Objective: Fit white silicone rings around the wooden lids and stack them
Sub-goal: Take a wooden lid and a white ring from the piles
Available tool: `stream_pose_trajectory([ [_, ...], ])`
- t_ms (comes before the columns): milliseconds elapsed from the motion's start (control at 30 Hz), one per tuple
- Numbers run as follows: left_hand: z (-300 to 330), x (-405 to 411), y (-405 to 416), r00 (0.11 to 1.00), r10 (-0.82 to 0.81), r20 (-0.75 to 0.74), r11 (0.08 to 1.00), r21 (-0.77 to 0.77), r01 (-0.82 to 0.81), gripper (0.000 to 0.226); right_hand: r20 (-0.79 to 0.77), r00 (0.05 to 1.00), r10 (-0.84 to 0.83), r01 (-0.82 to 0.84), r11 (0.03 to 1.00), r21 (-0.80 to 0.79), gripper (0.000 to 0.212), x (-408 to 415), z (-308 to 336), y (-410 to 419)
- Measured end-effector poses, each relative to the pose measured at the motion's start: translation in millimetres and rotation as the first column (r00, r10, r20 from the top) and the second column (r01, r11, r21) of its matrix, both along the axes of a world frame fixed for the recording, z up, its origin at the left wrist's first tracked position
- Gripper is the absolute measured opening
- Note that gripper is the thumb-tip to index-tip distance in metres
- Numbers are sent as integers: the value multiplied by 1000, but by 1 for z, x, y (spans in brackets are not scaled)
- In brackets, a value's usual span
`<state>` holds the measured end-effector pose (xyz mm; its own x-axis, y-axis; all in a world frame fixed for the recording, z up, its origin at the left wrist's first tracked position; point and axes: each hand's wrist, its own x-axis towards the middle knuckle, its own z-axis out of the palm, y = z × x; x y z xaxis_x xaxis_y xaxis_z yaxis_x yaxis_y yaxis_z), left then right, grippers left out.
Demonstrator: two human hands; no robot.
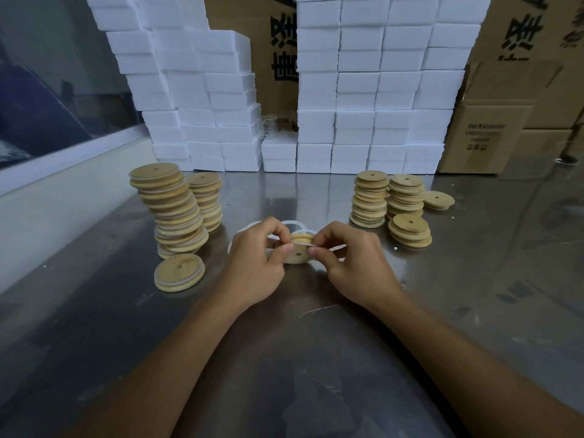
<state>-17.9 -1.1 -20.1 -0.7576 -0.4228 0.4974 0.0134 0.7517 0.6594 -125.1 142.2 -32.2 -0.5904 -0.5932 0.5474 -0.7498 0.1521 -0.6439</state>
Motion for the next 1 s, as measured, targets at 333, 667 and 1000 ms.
stream_pose_trajectory([
  [333, -2, 1, 2, 998, -18, -53, 996, -87, 13, 13, -8, 1000, -28, 28, 999, 19, 4, -5, 4, 2],
  [667, -3, -1, 0, 999, 14, -39, 1000, 2, -14, 16, 91, 996, 10, -9, 1000, -9, 4, -2, 3, 2],
  [1000, -2, 0, 0, 997, 7, -72, 997, -74, -12, 14, 42, 999, 9, -10, 1000, 9, 5, 0, 1, 1],
])
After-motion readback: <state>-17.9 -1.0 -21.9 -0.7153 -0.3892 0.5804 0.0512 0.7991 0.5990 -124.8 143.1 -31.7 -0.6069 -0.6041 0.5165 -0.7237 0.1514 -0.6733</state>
